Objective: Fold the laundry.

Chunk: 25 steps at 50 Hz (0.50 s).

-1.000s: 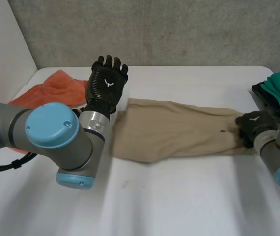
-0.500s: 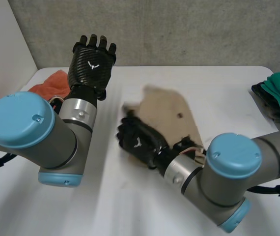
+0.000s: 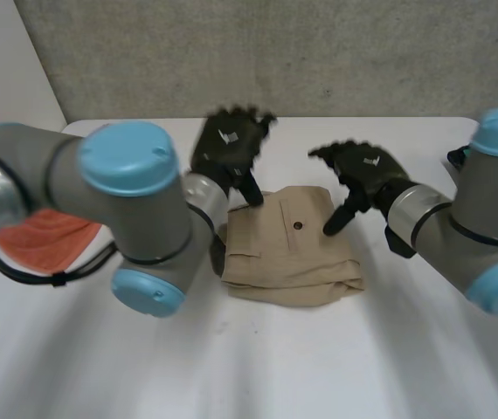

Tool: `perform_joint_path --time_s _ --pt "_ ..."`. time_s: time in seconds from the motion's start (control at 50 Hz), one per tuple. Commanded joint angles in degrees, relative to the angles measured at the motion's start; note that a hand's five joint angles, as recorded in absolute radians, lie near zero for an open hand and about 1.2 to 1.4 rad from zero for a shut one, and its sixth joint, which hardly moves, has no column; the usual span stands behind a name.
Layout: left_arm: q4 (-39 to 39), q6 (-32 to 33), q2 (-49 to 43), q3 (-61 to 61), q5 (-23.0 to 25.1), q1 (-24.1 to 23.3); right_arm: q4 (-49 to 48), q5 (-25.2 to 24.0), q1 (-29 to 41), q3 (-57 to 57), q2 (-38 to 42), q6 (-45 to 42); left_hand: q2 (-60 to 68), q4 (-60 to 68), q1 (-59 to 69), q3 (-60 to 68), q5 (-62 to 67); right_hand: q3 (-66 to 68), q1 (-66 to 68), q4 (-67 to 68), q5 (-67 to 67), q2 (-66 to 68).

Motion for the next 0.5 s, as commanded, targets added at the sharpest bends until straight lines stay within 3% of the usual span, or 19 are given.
perform_joint_path --time_s 0.02,0.08,0.18,0.26,0.36,0.42,0.5 --pt "-9.8 -0.4 -9.7 3.4 -3.7 -1.3 8.0 -0.5 0.4 -8.9 12.6 -5.3 2.0 2.1 2.7 1.6 0.9 -2.0 -3.1 -2.1 -2.9 -1.9" --pt "-12.7 1.6 -11.7 3.4 -7.7 -1.3 8.7 -0.2 0.2 -9.6 15.5 -8.3 2.5 2.6 3.2 2.1 1.4 -2.0 -3.1 -2.1 -2.9 -1.9" --pt "-16.3 6.7 -12.3 2.8 -9.6 -1.6 8.8 1.8 0.4 -9.3 15.6 -15.6 2.4 2.5 3.0 2.0 1.3 -2.0 -3.1 -2.1 -2.9 -1.9" --pt "-15.0 7.9 -8.8 2.0 -9.4 -2.0 7.8 5.1 0.2 -6.1 10.8 -19.1 2.0 2.1 2.7 1.6 0.9 -2.0 -3.1 -2.1 -2.9 -1.9" --pt "-8.4 7.9 2.6 0.1 -8.8 -1.3 -1.4 8.9 0.9 3.8 -0.5 -20.3 1.4 1.4 2.0 0.9 0.3 -2.0 -3.1 -2.1 -2.9 -1.9" --pt "-2.0 8.1 8.1 -1.9 -4.8 -1.0 -6.5 9.0 1.6 10.4 -5.4 -20.3 1.7 1.8 2.3 1.3 0.6 -2.0 -3.1 -2.1 -2.9 -1.9" --pt "1.4 7.7 11.9 -2.6 6.3 -0.5 -13.4 9.0 4.3 20.1 -11.9 -20.9 3.1 3.1 3.7 2.6 2.0 -2.0 -3.1 -2.1 -2.9 -1.9"
